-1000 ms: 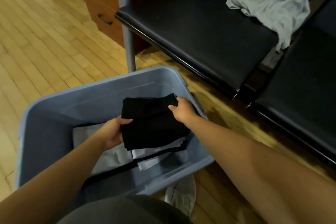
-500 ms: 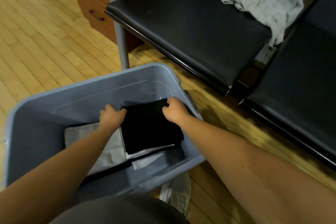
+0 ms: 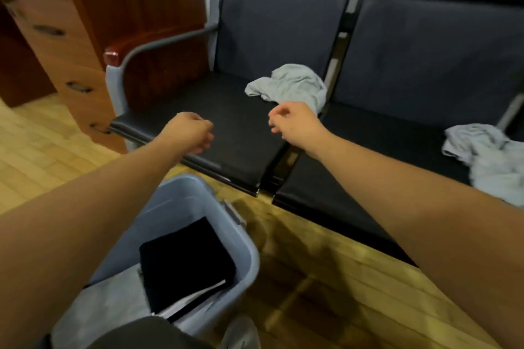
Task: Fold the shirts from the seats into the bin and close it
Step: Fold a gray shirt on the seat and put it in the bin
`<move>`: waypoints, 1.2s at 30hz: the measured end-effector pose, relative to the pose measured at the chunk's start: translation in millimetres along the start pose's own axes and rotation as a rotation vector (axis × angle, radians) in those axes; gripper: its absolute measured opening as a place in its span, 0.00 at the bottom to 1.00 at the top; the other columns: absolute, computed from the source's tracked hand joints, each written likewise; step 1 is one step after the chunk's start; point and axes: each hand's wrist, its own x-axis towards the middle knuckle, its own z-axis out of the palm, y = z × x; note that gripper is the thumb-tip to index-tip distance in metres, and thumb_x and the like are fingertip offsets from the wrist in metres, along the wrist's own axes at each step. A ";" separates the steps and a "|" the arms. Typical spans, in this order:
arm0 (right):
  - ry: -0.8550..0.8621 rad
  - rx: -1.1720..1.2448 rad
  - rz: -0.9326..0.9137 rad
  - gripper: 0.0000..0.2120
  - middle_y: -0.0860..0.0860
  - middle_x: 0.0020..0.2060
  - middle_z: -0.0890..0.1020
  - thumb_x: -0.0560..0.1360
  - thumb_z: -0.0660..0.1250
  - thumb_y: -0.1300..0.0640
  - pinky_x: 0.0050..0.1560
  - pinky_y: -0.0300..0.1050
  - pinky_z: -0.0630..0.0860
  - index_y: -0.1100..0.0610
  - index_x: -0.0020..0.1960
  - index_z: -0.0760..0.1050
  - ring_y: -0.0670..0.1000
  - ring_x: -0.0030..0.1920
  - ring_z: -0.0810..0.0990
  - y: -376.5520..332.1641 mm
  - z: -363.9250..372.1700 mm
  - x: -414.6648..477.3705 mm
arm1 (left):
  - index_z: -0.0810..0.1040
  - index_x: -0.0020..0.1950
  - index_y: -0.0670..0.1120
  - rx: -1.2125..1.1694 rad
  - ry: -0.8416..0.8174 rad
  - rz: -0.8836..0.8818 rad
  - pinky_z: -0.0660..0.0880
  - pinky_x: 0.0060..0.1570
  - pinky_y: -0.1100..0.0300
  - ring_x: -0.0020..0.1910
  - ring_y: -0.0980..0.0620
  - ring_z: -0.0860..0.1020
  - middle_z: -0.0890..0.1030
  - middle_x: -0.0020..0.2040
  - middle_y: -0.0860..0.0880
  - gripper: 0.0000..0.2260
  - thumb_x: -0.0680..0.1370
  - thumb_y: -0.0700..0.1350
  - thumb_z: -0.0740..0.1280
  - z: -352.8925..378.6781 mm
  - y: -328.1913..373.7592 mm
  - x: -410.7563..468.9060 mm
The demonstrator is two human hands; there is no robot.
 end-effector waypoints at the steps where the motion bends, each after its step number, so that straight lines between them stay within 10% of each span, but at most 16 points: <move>1: 0.034 -0.022 0.024 0.05 0.56 0.47 0.84 0.77 0.65 0.57 0.54 0.53 0.79 0.53 0.45 0.79 0.56 0.51 0.83 12.2 -24.9 -5.9 | 0.76 0.57 0.43 0.010 -0.031 0.023 0.78 0.45 0.56 0.42 0.50 0.80 0.81 0.44 0.46 0.06 0.83 0.43 0.62 14.6 18.8 -3.8; 12: 0.474 -0.215 0.314 0.04 0.49 0.38 0.79 0.77 0.65 0.61 0.44 0.42 0.72 0.54 0.48 0.77 0.53 0.45 0.80 163.1 -254.5 -127.3 | 0.78 0.47 0.45 0.102 -0.474 0.280 0.77 0.43 0.59 0.42 0.52 0.81 0.84 0.45 0.47 0.05 0.80 0.42 0.63 242.0 125.8 -68.5; 21: 0.349 -0.554 0.631 0.29 0.60 0.69 0.68 0.78 0.66 0.51 0.62 0.52 0.70 0.58 0.75 0.62 0.62 0.64 0.73 264.7 -322.8 -206.9 | 0.80 0.49 0.49 0.370 -0.647 0.422 0.80 0.52 0.54 0.48 0.52 0.82 0.83 0.47 0.51 0.06 0.79 0.44 0.63 360.4 121.4 -111.4; 28: 0.234 -0.614 0.605 0.11 0.60 0.51 0.81 0.80 0.63 0.57 0.50 0.49 0.73 0.65 0.52 0.77 0.60 0.53 0.79 282.1 -319.0 -210.2 | 0.80 0.51 0.49 0.410 -0.668 0.510 0.75 0.43 0.60 0.46 0.53 0.80 0.81 0.46 0.52 0.06 0.79 0.46 0.64 419.0 133.0 -129.2; 36: 0.613 -0.102 0.202 0.06 0.54 0.41 0.83 0.79 0.66 0.60 0.46 0.39 0.74 0.63 0.46 0.77 0.46 0.41 0.78 238.6 -331.2 -207.0 | 0.77 0.65 0.42 -0.434 -1.040 -0.162 0.80 0.58 0.51 0.57 0.45 0.83 0.83 0.60 0.43 0.27 0.79 0.62 0.65 464.3 163.0 -149.8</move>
